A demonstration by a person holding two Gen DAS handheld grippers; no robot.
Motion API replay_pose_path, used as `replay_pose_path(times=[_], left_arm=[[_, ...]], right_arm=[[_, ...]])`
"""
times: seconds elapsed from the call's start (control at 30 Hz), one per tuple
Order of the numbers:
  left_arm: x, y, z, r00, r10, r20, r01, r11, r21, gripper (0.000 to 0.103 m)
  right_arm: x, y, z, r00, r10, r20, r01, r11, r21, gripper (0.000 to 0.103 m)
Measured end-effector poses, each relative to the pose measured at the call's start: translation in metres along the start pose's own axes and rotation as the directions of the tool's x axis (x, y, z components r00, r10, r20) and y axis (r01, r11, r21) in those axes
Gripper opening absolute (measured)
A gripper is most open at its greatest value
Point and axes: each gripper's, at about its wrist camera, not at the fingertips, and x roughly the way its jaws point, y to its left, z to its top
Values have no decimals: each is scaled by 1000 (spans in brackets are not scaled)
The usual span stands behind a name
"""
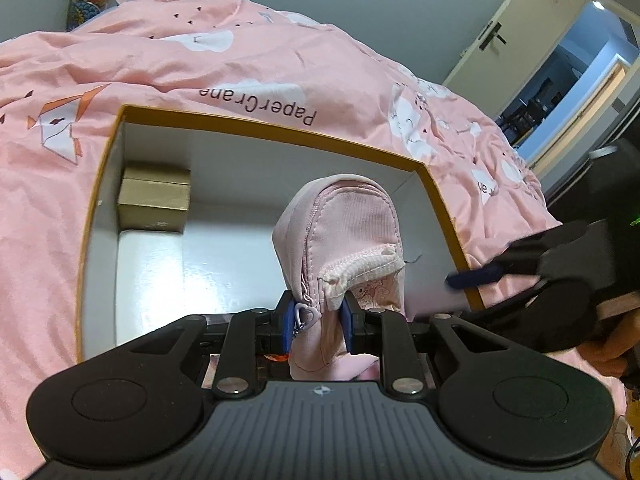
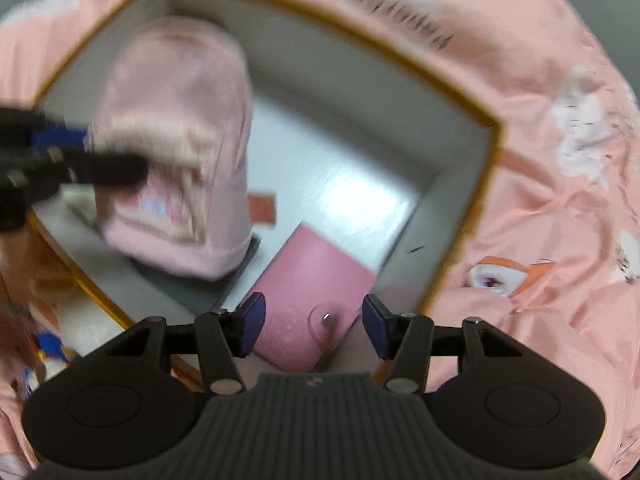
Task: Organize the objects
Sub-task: 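Lower the pink wallet into the orange box with the right gripper while the left carries the backpack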
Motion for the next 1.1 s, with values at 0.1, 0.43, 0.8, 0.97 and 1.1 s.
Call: replay_pose_path(times=[0.1, 0.43, 0.8, 0.97, 1.1], left_arm=[[5, -8, 3, 1000, -23, -17, 24, 1000, 12, 26], [45, -45, 5, 981, -81, -179, 91, 994, 52, 26], [86, -58, 3, 953, 20, -302, 11, 995, 100, 26], [98, -60, 0, 944, 57, -326, -23, 994, 108, 30], [106, -61, -3, 941, 98, -325, -58, 990, 129, 33]], right_arm=[[-31, -14, -13, 985, -35, 170, 18, 995, 100, 59], [-40, -44, -66, 898, -218, 381, 14, 882, 471, 69], [-17, -40, -78, 869, -251, 428, -39, 825, 563, 79], [-12, -40, -85, 865, -260, 430, -45, 813, 581, 80], [-8, -40, -87, 865, -257, 431, -49, 811, 583, 80]])
